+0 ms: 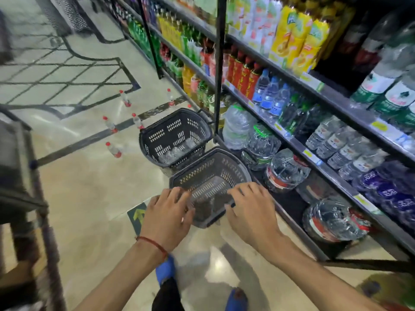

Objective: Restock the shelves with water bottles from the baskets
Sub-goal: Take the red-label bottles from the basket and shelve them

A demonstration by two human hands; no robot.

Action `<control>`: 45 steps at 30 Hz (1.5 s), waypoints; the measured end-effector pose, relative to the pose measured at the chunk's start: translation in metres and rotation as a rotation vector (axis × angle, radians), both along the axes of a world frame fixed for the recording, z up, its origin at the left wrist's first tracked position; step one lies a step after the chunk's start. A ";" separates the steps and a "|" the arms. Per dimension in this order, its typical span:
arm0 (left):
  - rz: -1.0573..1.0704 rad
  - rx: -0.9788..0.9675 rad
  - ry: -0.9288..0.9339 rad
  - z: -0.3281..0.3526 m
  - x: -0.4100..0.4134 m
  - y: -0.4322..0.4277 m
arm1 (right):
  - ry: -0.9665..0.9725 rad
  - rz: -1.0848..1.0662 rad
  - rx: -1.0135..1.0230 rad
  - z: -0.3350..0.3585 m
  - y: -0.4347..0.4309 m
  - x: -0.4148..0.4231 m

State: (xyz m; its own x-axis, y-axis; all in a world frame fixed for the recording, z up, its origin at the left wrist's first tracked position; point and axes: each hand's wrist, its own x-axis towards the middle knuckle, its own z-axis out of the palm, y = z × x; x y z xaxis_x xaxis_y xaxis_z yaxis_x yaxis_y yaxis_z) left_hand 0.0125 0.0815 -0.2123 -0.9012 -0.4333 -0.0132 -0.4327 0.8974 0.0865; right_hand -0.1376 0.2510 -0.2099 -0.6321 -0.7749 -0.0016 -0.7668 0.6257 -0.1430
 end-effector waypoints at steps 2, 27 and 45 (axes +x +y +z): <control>0.007 -0.019 0.025 -0.006 0.018 -0.034 | -0.018 0.013 -0.035 -0.004 -0.035 0.018; -0.106 -0.051 -0.046 -0.030 -0.036 -0.470 | 0.050 -0.100 0.001 -0.048 -0.424 -0.031; -0.649 0.042 -0.032 -0.044 -0.330 -0.672 | -0.040 -0.564 0.174 -0.051 -0.592 -0.194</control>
